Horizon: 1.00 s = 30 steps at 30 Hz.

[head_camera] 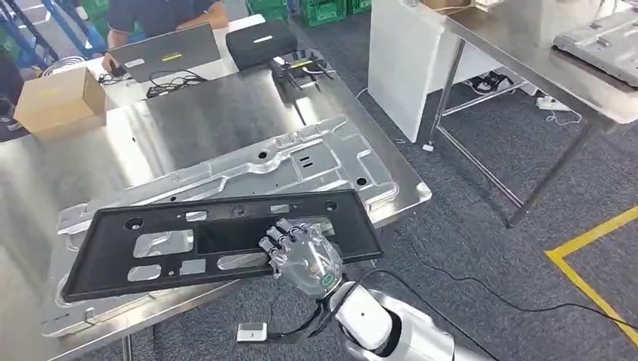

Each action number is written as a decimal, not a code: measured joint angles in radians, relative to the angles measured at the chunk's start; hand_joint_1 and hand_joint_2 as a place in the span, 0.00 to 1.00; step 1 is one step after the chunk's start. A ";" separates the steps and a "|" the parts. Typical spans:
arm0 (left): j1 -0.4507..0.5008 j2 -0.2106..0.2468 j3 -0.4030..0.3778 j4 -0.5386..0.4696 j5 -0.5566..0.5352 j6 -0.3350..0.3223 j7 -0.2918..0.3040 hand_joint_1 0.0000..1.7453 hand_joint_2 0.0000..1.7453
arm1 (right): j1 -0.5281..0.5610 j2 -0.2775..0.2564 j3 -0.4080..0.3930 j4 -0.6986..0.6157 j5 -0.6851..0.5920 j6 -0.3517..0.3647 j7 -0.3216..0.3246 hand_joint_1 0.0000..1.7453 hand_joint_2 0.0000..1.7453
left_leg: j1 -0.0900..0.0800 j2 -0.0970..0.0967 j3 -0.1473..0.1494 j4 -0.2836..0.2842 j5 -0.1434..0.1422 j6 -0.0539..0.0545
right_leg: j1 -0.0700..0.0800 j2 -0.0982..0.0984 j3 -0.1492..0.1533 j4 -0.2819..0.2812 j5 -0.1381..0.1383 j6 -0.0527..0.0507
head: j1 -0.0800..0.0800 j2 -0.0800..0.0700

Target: Take the parts from the cabinet and place them on the table.

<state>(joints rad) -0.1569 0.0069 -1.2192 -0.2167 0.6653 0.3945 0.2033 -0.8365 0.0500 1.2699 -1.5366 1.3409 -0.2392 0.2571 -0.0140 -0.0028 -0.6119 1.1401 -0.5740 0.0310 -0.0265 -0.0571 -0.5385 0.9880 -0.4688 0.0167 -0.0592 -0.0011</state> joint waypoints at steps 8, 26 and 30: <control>0.007 0.008 -0.001 0.001 -0.008 -0.003 0.004 0.00 1.00 | -0.001 0.004 0.000 0.000 0.000 0.012 -0.001 1.00 1.00 | -0.029 0.031 0.105 -0.235 0.172 0.064 | -0.002 -0.002 0.076 0.039 -0.033 0.036 | 0.002 0.000; 0.008 0.001 -0.003 0.001 -0.015 -0.009 0.000 0.00 1.00 | -0.020 -0.001 0.025 -0.011 -0.056 0.061 -0.041 1.00 1.00 | -0.004 -0.018 0.060 0.055 0.003 -0.012 | 0.004 0.058 -0.056 -0.017 0.062 -0.018 | 0.001 0.000; -0.003 0.003 -0.002 0.001 -0.016 -0.009 -0.005 0.00 1.00 | -0.017 -0.002 0.033 -0.010 -0.057 0.068 -0.041 1.00 1.00 | 0.025 -0.012 0.011 0.011 -0.030 -0.042 | -0.016 0.058 0.003 -0.016 0.020 0.000 | 0.000 0.000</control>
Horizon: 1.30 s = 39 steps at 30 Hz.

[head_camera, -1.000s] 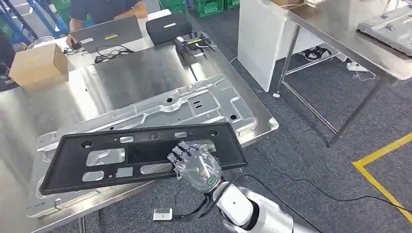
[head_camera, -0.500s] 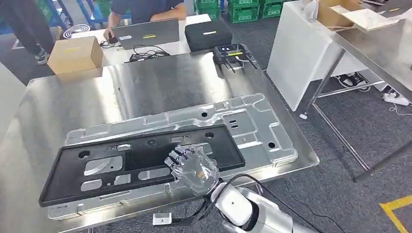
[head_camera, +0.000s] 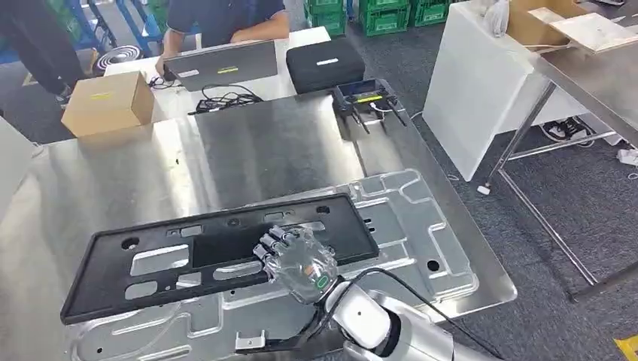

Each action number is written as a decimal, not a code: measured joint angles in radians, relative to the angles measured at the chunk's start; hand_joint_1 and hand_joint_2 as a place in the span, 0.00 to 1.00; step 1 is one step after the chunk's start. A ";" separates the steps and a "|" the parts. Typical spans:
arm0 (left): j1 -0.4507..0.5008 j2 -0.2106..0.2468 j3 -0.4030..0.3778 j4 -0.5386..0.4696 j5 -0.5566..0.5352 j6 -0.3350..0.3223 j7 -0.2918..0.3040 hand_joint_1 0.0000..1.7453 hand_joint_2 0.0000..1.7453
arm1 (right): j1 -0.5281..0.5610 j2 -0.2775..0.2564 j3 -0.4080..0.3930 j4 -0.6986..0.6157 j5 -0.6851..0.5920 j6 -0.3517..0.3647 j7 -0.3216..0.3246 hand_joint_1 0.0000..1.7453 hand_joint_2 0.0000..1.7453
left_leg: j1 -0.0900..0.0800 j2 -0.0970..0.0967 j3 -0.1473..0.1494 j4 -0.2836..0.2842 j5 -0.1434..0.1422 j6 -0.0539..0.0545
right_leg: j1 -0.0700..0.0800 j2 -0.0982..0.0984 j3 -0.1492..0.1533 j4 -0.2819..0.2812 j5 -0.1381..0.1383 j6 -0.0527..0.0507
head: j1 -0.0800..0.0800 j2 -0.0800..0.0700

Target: Take the parts from the cabinet and place them on the table.

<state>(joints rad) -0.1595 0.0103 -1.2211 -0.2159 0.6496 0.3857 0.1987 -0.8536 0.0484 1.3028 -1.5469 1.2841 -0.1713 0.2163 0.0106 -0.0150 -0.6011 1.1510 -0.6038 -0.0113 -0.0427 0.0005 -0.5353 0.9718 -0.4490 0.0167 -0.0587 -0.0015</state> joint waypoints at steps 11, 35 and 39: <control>0.007 0.005 -0.008 0.000 -0.025 -0.019 -0.027 0.00 1.00 | 0.001 -0.004 0.007 0.002 0.000 0.002 0.002 0.00 0.00 | -0.012 0.015 0.052 -0.208 0.201 0.071 | 0.001 -0.002 -0.059 0.199 -0.142 0.045 | 0.002 0.000; 0.034 0.008 -0.035 0.000 -0.042 -0.053 -0.034 0.00 0.00 | 0.002 -0.018 0.002 0.002 0.018 0.002 0.035 0.00 0.00 | -0.008 0.004 0.073 -0.204 0.151 0.025 | 0.012 -0.001 -0.064 -0.002 0.042 0.017 | 0.001 0.000; 0.036 0.005 -0.035 0.000 -0.043 -0.054 -0.035 0.00 0.00 | -0.012 -0.039 -0.020 -0.003 0.101 0.013 0.097 0.00 0.00 | -0.007 0.006 0.090 -0.220 0.168 0.061 | 0.009 -0.001 -0.065 0.014 0.031 0.038 | 0.000 0.000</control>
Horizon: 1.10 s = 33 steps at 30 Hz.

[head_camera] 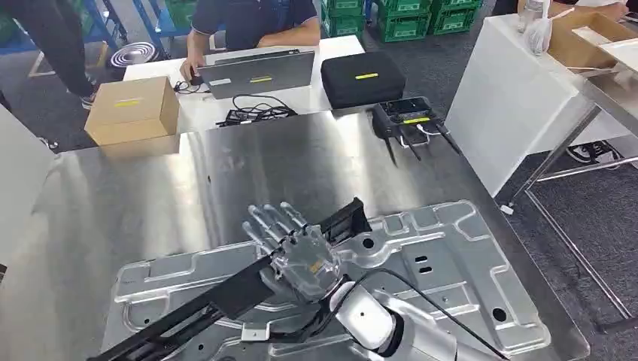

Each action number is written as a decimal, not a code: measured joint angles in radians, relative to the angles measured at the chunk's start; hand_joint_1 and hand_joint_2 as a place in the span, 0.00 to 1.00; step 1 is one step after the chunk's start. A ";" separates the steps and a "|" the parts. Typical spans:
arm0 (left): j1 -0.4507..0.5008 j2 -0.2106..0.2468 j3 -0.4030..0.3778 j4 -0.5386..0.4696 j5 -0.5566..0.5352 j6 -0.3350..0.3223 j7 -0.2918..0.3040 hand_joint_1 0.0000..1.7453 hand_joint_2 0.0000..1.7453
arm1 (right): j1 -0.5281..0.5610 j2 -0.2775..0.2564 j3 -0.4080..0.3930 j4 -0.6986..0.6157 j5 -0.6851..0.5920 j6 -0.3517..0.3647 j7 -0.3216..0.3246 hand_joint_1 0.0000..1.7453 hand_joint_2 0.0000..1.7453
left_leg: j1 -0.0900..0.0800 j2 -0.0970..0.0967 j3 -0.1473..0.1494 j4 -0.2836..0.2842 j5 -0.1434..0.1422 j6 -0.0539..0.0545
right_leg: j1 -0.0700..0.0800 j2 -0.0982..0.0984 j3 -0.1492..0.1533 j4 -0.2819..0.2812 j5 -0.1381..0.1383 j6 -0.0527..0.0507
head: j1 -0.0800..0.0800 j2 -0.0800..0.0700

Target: Take the parts from the cabinet and place them on the table.

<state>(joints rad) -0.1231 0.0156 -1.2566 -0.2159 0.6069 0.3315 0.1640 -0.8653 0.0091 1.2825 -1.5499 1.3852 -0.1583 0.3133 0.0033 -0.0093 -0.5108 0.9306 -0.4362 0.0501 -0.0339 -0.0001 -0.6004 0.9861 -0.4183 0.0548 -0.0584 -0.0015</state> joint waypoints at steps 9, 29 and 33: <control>0.016 0.000 -0.001 0.000 0.005 -0.012 0.000 0.00 0.00 | -0.090 -0.123 -0.127 -0.086 0.019 0.102 0.044 0.00 0.00 | -0.012 0.000 0.017 0.009 -0.022 0.009 | 0.008 -0.002 -0.025 0.032 0.026 -0.011 | 0.001 0.000; 0.008 -0.002 -0.001 0.000 0.006 -0.023 -0.044 0.00 0.00 | -0.067 -0.137 -0.128 -0.171 -0.024 0.114 0.004 0.00 0.00 | -0.031 0.004 -0.030 0.017 0.013 0.021 | 0.010 -0.003 -0.007 -0.011 0.024 -0.016 | 0.000 0.000; 0.004 -0.003 -0.001 0.000 0.008 -0.023 -0.044 0.00 0.00 | -0.060 -0.136 -0.116 -0.175 -0.024 0.113 0.002 0.00 0.00 | -0.017 0.008 -0.031 -0.004 0.040 0.023 | 0.015 0.000 -0.073 0.183 -0.117 -0.004 | 0.000 0.000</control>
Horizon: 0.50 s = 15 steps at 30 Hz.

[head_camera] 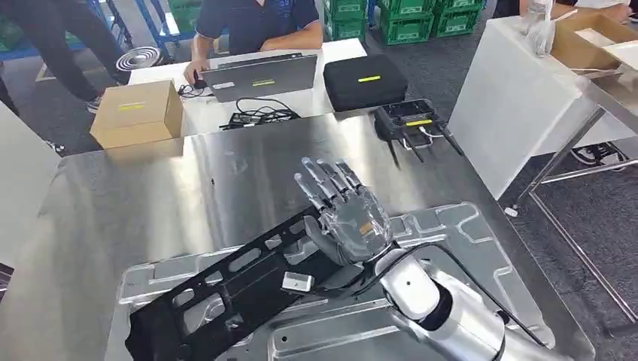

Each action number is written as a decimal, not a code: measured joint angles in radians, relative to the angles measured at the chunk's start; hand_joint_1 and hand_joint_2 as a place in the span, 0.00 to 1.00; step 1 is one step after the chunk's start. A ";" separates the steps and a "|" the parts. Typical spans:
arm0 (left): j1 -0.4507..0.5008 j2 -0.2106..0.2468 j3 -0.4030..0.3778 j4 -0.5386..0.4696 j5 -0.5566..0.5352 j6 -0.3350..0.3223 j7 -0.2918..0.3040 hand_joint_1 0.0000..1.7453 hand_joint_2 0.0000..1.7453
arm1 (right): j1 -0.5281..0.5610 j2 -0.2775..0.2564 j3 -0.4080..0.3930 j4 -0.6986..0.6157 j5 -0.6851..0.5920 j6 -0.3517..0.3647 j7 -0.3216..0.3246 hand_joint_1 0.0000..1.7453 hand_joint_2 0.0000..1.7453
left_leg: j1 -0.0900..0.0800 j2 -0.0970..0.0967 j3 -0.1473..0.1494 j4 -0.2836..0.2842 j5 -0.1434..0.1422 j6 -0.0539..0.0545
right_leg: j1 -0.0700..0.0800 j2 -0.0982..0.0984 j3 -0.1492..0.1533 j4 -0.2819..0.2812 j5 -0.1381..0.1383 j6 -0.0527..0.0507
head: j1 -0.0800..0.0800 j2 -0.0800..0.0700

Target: Take the parts from the cabinet and place them on the table.

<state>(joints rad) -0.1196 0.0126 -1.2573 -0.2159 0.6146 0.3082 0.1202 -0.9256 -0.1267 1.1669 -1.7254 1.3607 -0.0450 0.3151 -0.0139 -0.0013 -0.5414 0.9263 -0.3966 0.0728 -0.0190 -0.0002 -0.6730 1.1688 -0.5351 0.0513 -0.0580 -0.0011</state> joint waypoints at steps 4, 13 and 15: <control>-0.001 -0.004 0.000 0.000 0.000 -0.002 0.000 0.00 0.00 | 0.014 0.000 0.014 0.000 -0.005 0.000 -0.003 0.00 0.00 | 0.004 0.000 -0.018 0.002 0.014 -0.005 | -0.006 -0.001 0.009 0.068 -0.019 0.011 | 0.000 0.000; -0.002 -0.001 0.000 0.000 0.004 -0.003 0.003 0.00 0.00 | 0.011 0.005 0.027 -0.005 -0.014 0.001 -0.006 0.00 0.00 | 0.013 -0.003 -0.079 0.083 -0.016 -0.041 | -0.014 0.011 0.118 -0.164 0.067 -0.029 | -0.001 0.000; -0.002 -0.002 0.000 0.000 0.004 -0.003 0.003 0.00 0.00 | 0.010 0.006 0.027 -0.005 -0.014 0.001 -0.006 0.00 0.00 | 0.017 -0.003 -0.131 0.227 -0.120 -0.054 | -0.013 0.010 0.102 -0.164 0.079 -0.037 | -0.001 0.000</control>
<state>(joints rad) -0.1220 0.0111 -1.2573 -0.2159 0.6188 0.3052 0.1228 -0.9154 -0.1209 1.1940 -1.7304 1.3466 -0.0439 0.3094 0.0028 -0.0043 -0.6728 1.1536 -0.5168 0.0191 -0.0320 0.0096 -0.5711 1.0048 -0.4559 0.0147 -0.0587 -0.0011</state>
